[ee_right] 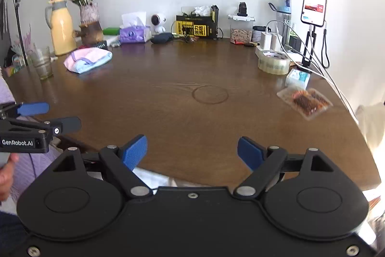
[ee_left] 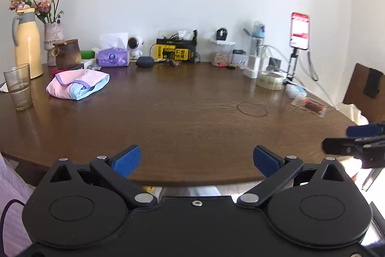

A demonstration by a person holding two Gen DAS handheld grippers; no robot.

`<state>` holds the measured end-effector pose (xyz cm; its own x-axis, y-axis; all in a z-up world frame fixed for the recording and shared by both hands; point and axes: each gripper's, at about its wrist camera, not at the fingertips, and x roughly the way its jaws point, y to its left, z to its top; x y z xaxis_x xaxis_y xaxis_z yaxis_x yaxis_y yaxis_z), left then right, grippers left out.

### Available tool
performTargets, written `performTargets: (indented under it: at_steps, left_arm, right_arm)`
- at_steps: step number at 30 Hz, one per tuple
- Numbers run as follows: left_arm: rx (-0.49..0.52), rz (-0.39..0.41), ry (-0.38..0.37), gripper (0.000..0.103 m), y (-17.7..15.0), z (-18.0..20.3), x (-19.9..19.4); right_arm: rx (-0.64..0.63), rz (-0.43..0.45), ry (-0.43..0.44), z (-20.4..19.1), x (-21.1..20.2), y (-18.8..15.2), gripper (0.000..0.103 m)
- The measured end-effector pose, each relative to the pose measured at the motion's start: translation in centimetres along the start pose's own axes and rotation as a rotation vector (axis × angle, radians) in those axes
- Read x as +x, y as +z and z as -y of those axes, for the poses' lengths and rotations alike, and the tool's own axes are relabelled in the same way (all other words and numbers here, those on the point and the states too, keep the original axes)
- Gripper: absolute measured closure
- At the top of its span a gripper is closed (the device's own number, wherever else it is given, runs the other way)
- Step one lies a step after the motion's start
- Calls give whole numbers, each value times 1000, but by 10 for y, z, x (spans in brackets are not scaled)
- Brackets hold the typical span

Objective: Fold clothes

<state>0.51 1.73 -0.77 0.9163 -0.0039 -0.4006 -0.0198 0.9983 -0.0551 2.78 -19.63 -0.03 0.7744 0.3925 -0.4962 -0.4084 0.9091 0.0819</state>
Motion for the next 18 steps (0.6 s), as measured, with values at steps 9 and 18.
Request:
performTargets:
  at_steps: [9, 18]
  left_arm:
    - [37, 53, 10, 1, -8, 10, -28]
    - [40, 55, -11, 1, -5, 11, -27]
  right_arm:
    - [96, 56, 95, -13, -20, -31, 16]
    - [65, 59, 120, -12, -17, -27, 15]
